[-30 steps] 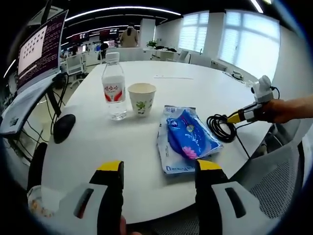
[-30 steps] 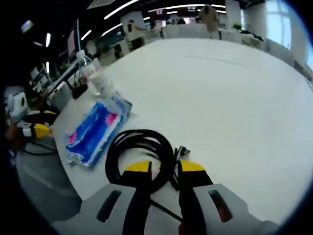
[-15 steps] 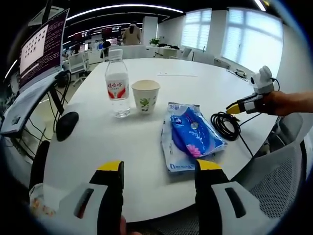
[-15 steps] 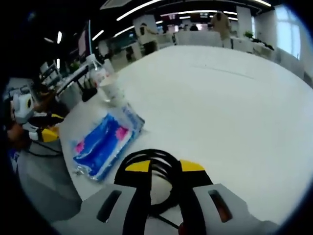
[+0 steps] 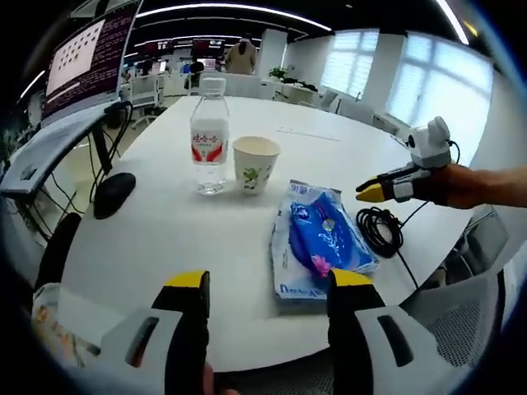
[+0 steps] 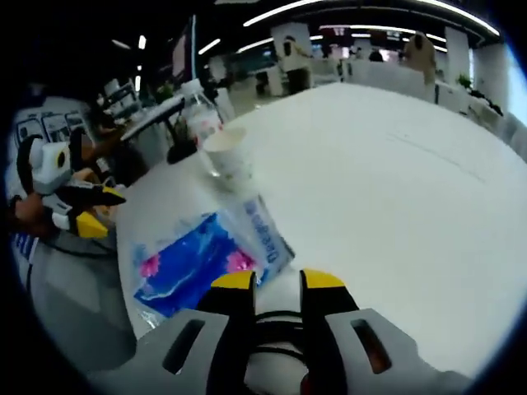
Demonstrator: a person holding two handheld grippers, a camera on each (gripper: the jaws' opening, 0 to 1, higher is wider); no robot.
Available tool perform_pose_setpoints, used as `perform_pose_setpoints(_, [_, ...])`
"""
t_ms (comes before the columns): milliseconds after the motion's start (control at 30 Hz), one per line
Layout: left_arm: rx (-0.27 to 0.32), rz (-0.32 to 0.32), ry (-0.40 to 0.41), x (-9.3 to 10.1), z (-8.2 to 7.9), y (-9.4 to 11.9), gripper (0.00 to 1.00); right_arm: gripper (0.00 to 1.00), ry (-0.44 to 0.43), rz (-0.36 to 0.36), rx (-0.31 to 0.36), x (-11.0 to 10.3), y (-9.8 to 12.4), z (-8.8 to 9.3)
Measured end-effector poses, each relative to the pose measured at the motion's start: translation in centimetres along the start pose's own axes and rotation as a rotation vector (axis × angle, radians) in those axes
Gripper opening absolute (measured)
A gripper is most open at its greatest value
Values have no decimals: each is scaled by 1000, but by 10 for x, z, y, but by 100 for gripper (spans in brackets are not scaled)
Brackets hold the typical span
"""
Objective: Arrange the tabletop items into an orderly group along one side of the table until the central work area is clear of visible clutter.
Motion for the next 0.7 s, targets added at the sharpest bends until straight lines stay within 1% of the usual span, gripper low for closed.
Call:
perform_pose_setpoints(67, [5, 9, 29, 7, 1, -2, 56, 19, 28, -18, -6, 0, -7, -5])
perform_pose_setpoints(133, [6, 15, 36, 13, 1, -4, 56, 20, 52, -44, -22, -1, -13, -8])
perform_pose_setpoints(233, [4, 32, 46, 22, 3, -7, 56, 22, 118, -93, -38, -5, -23, -13])
perform_pose_setpoints(300, [-5, 48, 45, 28, 4, -9, 56, 22, 144, -114, -54, -7, -31, -13])
perform_pose_setpoints(367, [-15, 57, 28, 35, 7, -10, 56, 21, 153, -129, -73, -9, -37, -12])
perform_pose_setpoints(433, [-24, 68, 22, 39, 10, -11, 56, 18, 168, -145, -85, -12, -40, -11])
perform_pose_setpoints(467, [-27, 70, 20, 40, 11, -11, 56, 16, 185, -152, -103, -12, -42, -9])
perform_pose_setpoints(533, [-32, 73, 19, 40, 13, -11, 56, 7, 212, -133, -126, -12, -41, -6])
perform_pose_setpoints(700, [-27, 49, 14, 34, 16, -7, 56, 2, 152, -119, -110, -10, -32, 2])
Point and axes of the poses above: the point that each gripper's makers call its tool centre point, and the gripper's own axes: y roughly backward along the fingers, x roughly to its right, z roughly out of its underside, the point moved 7 cm from there along y, roughly backward along the fingers, and after that the axes turned 14 degrees about y, right-handed, at the moved point
